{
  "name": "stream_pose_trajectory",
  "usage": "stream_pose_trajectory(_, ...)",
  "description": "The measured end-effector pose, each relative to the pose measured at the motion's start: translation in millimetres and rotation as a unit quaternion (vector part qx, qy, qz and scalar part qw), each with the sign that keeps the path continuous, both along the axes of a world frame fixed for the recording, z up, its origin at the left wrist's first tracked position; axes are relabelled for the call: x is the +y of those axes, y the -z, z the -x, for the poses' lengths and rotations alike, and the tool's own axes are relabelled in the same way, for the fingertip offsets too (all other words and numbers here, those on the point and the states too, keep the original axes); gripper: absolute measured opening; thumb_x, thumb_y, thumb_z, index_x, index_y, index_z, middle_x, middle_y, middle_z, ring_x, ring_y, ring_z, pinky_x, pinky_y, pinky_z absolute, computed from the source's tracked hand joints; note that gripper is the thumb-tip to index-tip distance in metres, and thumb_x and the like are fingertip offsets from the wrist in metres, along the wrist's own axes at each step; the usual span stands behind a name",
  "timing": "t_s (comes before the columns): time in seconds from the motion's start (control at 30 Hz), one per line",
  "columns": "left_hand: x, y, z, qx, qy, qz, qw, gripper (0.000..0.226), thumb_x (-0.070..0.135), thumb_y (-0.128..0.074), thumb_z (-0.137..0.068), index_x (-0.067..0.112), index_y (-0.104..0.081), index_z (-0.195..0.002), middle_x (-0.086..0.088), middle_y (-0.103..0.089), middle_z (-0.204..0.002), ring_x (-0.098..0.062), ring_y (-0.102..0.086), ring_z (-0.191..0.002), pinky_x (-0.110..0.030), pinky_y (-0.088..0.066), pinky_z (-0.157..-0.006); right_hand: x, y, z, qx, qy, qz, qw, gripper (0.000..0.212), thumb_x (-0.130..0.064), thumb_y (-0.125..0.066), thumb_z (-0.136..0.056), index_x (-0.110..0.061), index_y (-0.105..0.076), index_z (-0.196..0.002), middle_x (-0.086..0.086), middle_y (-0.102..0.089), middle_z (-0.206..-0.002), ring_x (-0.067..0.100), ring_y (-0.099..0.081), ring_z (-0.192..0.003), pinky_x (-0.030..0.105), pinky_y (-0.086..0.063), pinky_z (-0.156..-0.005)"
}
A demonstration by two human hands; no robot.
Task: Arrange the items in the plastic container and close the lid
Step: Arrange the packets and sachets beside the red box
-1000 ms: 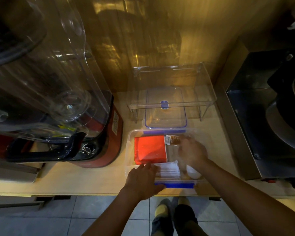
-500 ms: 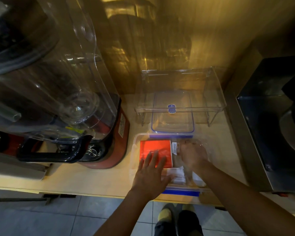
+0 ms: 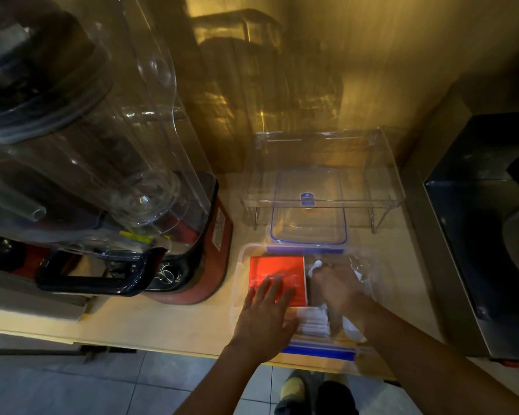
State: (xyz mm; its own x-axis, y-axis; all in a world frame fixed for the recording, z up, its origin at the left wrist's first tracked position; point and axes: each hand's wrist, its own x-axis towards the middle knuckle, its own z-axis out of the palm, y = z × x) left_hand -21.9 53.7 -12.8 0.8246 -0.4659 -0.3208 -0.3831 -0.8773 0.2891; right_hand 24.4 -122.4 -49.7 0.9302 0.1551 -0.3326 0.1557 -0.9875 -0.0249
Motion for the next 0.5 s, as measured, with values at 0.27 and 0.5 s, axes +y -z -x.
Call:
stream_pose_trajectory(0.27, -25.2, -26.8, -19.1, 0.088, -0.273, 0.343, 0.894, 0.016, 0.021, -0.051, -0.095, 0.012, -0.065, -0.095, 0.000, -0.065, -0.086, -0.015, -0.059, -0.081, -0.027, -0.045, -0.074, -3.0, -42.1, 14.3, -0.080, 0.171, -0.255, 0.948, 0.022, -0.024, -0.050, -0.090, -0.011, -0.064, -0.079, 0.012, -0.069, -0.079, 0.026, -0.062, -0.075, 0.032, -0.039, -0.062)
stream_pose_trajectory(0.5, -55.4, -40.8, -24.9, 0.287, -0.379, 0.522, 0.708, 0.028, 0.027, -0.055, -0.091, 0.005, -0.063, -0.106, -0.020, -0.069, -0.107, -0.032, -0.064, -0.103, -0.046, -0.050, -0.092, 0.3, -72.3, 23.6, -0.055, 0.204, -0.453, 0.866, 0.013, -0.013, -0.058, -0.085, -0.009, -0.069, -0.079, 0.015, -0.068, -0.069, 0.026, -0.064, -0.066, 0.041, -0.051, -0.067)
